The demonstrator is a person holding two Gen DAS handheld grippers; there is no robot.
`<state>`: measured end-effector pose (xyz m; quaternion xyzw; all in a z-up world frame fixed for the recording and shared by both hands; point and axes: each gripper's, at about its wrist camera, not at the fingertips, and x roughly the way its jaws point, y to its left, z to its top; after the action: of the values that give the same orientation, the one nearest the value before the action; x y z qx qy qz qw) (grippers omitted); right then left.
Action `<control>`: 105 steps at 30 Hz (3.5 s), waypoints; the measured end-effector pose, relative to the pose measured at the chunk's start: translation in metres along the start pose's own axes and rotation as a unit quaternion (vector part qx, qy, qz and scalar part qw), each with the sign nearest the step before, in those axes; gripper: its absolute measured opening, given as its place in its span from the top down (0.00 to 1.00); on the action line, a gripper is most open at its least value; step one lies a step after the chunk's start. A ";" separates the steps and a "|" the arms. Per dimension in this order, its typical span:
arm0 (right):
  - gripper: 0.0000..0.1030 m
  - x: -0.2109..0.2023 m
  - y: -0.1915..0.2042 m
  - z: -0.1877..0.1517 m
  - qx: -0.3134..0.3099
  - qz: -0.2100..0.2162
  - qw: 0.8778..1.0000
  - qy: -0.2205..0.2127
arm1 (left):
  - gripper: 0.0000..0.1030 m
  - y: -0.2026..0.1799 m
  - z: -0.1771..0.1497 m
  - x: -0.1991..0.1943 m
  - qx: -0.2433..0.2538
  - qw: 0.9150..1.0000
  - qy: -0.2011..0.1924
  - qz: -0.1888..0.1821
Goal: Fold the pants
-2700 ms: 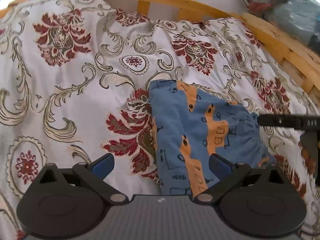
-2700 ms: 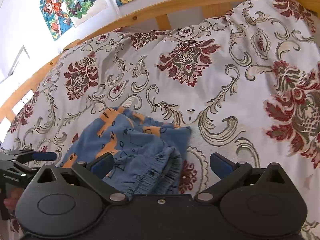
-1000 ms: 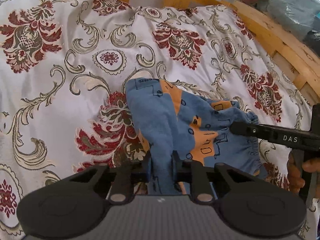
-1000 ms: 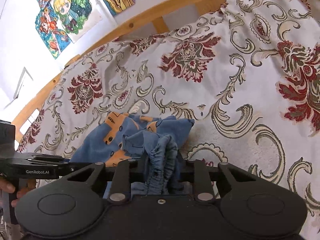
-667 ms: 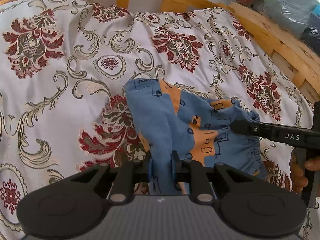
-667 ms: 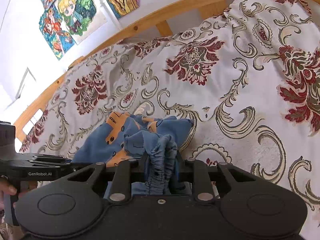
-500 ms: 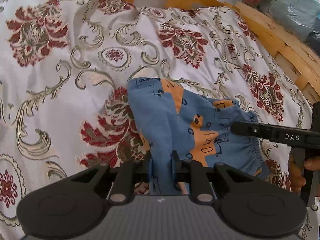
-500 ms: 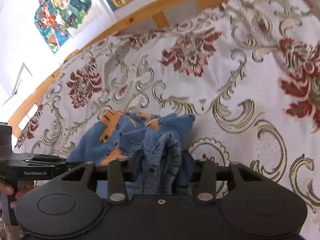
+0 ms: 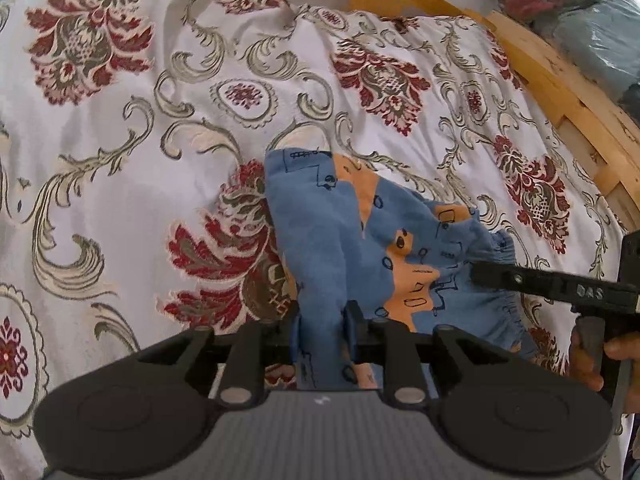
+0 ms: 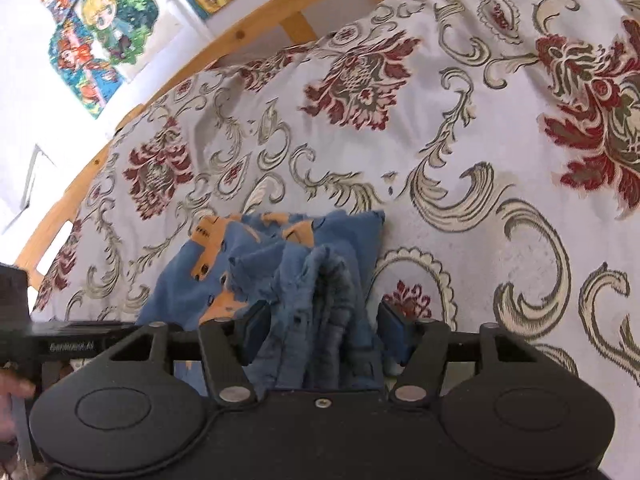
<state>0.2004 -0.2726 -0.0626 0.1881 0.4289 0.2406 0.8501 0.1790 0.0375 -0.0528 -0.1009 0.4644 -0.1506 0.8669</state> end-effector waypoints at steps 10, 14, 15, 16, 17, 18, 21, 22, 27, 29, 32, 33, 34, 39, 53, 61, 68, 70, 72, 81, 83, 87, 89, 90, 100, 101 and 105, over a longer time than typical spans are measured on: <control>0.74 -0.005 -0.006 -0.003 0.027 0.023 0.999 0.005 | 0.76 0.012 0.000 0.004 -0.026 0.999 0.013 -0.022; 0.77 -0.013 -0.004 -0.001 0.026 0.028 0.999 -0.003 | 0.80 0.008 0.000 -0.001 -0.011 0.999 0.007 -0.029; 0.78 -0.015 -0.003 0.000 0.024 0.029 0.999 -0.004 | 0.81 0.011 0.001 -0.003 -0.017 0.999 0.005 -0.038; 0.78 -0.017 -0.002 0.000 0.021 0.031 0.999 -0.005 | 0.81 0.014 0.001 -0.004 -0.024 0.999 0.002 -0.047; 0.78 -0.018 0.000 0.000 0.018 0.033 0.999 -0.006 | 0.81 0.017 0.001 -0.006 -0.031 0.998 -0.001 -0.056; 0.78 -0.019 0.001 0.001 0.014 0.034 0.999 -0.005 | 0.82 0.019 0.000 -0.007 -0.036 0.997 -0.003 -0.062; 0.79 -0.022 0.007 0.002 -0.002 0.030 1.000 -0.008 | 0.82 0.019 -0.001 -0.007 -0.032 0.998 -0.006 -0.063; 0.79 -0.023 0.009 0.002 -0.006 0.029 1.000 -0.009 | 0.83 0.017 -0.001 -0.007 -0.028 0.998 -0.007 -0.060; 0.79 -0.031 0.019 0.004 -0.031 0.025 0.999 -0.023 | 0.84 0.010 0.001 -0.014 -0.015 0.998 -0.016 -0.052; 0.79 -0.035 0.022 0.005 -0.042 0.023 0.998 -0.029 | 0.84 0.008 0.002 -0.019 -0.009 0.998 -0.022 -0.053; 0.80 -0.040 0.025 0.008 -0.053 0.020 0.998 -0.039 | 0.84 0.004 0.006 -0.023 -0.004 0.998 -0.029 -0.053; 0.80 -0.042 0.026 0.009 -0.055 0.019 0.997 -0.043 | 0.84 0.002 0.007 -0.025 -0.002 0.998 -0.032 -0.053; 0.80 -0.044 0.027 0.010 -0.057 0.018 0.997 -0.047 | 0.84 0.000 0.008 -0.026 0.001 0.998 -0.035 -0.053; 0.80 -0.052 0.032 0.020 -0.069 0.016 0.995 -0.065 | 0.84 -0.009 0.019 -0.032 0.015 0.998 -0.047 -0.050; 0.80 -0.032 0.042 0.135 -0.124 -0.012 0.985 -0.120 | 0.83 -0.030 0.117 -0.028 0.063 0.989 -0.129 -0.034; 0.80 0.027 0.033 0.186 -0.153 -0.037 0.982 -0.106 | 0.83 -0.013 0.161 0.007 0.040 0.987 -0.156 -0.023; 0.79 0.085 0.014 0.182 -0.152 -0.074 0.984 -0.053 | 0.83 0.018 0.158 0.067 -0.002 0.993 -0.115 -0.012; 0.79 0.094 0.010 0.179 -0.150 -0.083 0.984 -0.047 | 0.83 0.024 0.153 0.080 -0.007 0.994 -0.106 -0.007; 0.79 0.099 0.005 0.178 -0.144 -0.083 0.985 -0.047 | 0.82 0.029 0.149 0.085 -0.006 0.994 -0.107 -0.009; 0.78 0.100 0.001 0.177 -0.146 -0.080 0.985 -0.047 | 0.79 0.034 0.147 0.090 -0.005 0.994 -0.111 -0.017; 0.78 0.100 0.000 0.177 -0.147 -0.081 0.985 -0.047 | 0.79 0.035 0.147 0.090 -0.006 0.994 -0.111 -0.018; 0.78 0.100 0.001 0.177 -0.146 -0.082 0.985 -0.046 | 0.79 0.034 0.147 0.090 -0.008 0.994 -0.110 -0.019; 0.78 0.101 0.001 0.177 -0.146 -0.082 0.985 -0.046 | 0.79 0.034 0.147 0.090 -0.008 0.994 -0.110 -0.019; 0.78 0.101 0.001 0.177 -0.146 -0.082 0.985 -0.046 | 0.79 0.034 0.147 0.091 -0.008 0.994 -0.110 -0.019; 0.76 0.100 0.002 0.178 -0.146 -0.083 0.985 -0.045 | 0.77 0.034 0.148 0.091 -0.009 0.994 -0.107 -0.016; 0.76 0.100 0.002 0.178 -0.146 -0.083 0.985 -0.045 | 0.77 0.034 0.148 0.091 -0.009 0.994 -0.107 -0.016; 0.71 0.099 0.002 0.179 -0.144 -0.089 0.985 -0.047 | 0.74 0.034 0.149 0.091 -0.016 0.994 -0.105 -0.015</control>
<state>0.3977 -0.2346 -0.0250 0.0364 0.3648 0.2145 0.9053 0.3572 0.0423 -0.0526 -0.1370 0.3716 -0.1442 0.9069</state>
